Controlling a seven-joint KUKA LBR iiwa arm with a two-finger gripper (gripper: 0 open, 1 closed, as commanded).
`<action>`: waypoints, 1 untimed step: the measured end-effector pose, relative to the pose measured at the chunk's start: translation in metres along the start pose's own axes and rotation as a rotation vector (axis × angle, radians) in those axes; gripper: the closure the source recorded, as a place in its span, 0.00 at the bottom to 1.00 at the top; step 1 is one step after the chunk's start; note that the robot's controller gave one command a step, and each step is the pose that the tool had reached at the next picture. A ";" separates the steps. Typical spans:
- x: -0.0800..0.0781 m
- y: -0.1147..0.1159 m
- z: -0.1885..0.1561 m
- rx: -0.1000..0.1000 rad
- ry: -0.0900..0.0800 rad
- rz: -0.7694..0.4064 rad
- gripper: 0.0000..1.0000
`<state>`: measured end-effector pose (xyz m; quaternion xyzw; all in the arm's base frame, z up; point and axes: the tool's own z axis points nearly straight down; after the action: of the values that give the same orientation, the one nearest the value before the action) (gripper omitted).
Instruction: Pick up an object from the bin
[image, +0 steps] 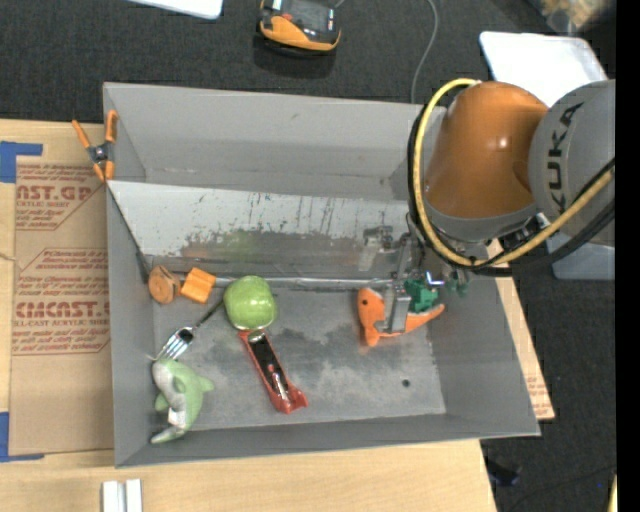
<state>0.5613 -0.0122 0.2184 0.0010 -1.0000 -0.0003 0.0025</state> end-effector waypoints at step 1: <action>-0.002 0.000 -0.004 0.000 -0.008 0.000 0.00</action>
Offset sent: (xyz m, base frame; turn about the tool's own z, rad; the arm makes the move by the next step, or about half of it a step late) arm 0.0182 -0.0589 -0.1484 0.0702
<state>0.5630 -0.0124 0.2222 0.0008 -1.0000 -0.0002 -0.0015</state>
